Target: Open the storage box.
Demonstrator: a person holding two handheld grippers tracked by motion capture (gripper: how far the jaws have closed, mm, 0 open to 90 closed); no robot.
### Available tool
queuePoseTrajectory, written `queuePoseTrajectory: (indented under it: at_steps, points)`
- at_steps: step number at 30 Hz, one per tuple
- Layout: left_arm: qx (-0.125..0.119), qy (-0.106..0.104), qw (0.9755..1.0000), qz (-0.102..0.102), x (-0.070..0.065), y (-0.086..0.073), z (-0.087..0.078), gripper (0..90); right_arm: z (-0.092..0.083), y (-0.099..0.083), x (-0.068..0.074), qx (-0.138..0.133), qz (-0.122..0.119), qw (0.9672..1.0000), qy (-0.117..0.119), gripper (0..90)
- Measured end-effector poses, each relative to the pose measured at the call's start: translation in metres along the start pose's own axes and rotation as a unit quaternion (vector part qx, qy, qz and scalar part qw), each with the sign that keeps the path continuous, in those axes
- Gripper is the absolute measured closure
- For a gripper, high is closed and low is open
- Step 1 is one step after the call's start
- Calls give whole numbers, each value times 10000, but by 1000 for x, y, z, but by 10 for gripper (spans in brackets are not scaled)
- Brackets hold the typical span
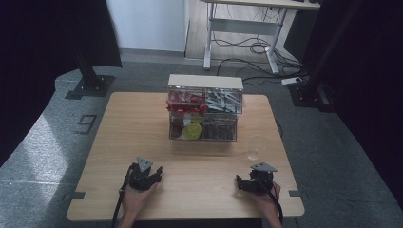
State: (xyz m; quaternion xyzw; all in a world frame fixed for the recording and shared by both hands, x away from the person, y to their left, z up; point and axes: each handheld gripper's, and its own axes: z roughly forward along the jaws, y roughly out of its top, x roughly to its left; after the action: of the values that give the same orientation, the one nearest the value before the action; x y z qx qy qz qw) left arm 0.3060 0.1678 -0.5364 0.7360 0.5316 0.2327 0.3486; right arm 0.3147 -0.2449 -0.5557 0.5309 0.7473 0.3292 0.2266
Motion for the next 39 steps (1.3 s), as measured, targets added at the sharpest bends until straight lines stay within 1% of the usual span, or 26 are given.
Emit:
queuePoseTrajectory:
  at_steps: [2, 3, 4, 5, 6, 7, 8, 10, 11, 12, 14, 15, 16, 20, 21, 22, 23, 25, 30, 33, 34, 39]
  points:
    - [-88, -157, 9998, -54, 1, 2, -4, 542, 0, 0, 0, 0, 0, 10000, 0, 88]
    - [-88, -157, 9998, -54, 1, 2, -4, 560, 0, 0, 0, 0, 0, 10000, 1, 88]
    - [-117, -196, 9997, -69, 1, 3, -6, 560, 0, 0, 0, 0, 0, 10000, 1, 88]
    - [-211, -289, 9993, -145, 2, 4, -9, 589, 0, 0, 0, 0, 0, 10000, 1, 88]
    - [-211, -289, 9993, -145, 2, 4, -9, 605, 0, 0, 0, 0, 0, 10000, 1, 88]
    - [-302, -421, 9983, -277, 4, 4, -12, 624, 0, 0, 0, -1, 0, 10000, 2, 88]
    - [-302, -421, 9983, -277, 4, 4, -12, 640, 0, 0, 0, 0, 0, 10000, 2, 88]
    - [-377, -431, 9978, -330, 5, 5, -14, 684, 0, 0, 0, 0, 0, 10000, 2, 88]
    - [-410, -427, 9977, -331, 6, 5, -15, 684, 0, 0, 0, 0, 0, 10000, 2, 88]
    - [-470, -395, 9976, -323, 8, 5, -18, 741, 0, 0, 0, -1, -2, 10000, 2, 88]
    - [-490, -393, 9975, -329, 8, 6, -19, 780, 0, 0, 0, -2, -4, 10000, 5, 88]
    - [-508, -421, 9973, -312, 9, 6, -20, 780, 0, 0, 0, -3, -6, 10000, 7, 89]
    - [-541, -462, 9971, -271, 9, 6, -22, 803, 0, 0, 0, -4, -9, 10000, 10, 90]
    - [-496, -563, 9970, -172, 7, 7, -23, 853, 0, 0, 0, -5, -8, 10000, 10, 92]
    - [-496, -563, 9970, -172, 7, 7, -23, 864, 0, 0, 0, -5, -8, 10000, 10, 92]
    - [-495, -545, 9972, -143, 6, 7, -23, 864, 0, 0, 0, -6, -10, 10000, 11, 92]
    - [-518, -524, 9972, -107, 4, 8, -24, 884, 0, 0, 0, -6, -10, 10000, 10, 92]
    - [-536, -546, 9970, -68, 4, 10, -25, 898, 0, 0, 0, -7, -9, 10000, 9, 93]
    - [-555, -551, 9969, 23, 3, 16, -26, 898, 0, 0, 0, -8, -6, 10000, 6, 94]
    - [-570, -578, 9967, -10, 3, 17, -26, 899, 0, 0, 0, -8, -6, 10000, 7, 94]
    - [-543, -583, 9968, 17, 3, 19, -26, 900, 0, 0, 0, -10, -9, 10000, 8, 96]
    - [-559, -616, 9965, 67, 1, 24, -24, 900, 0, 0, 0, -16, -13, 10000, 12, 102]
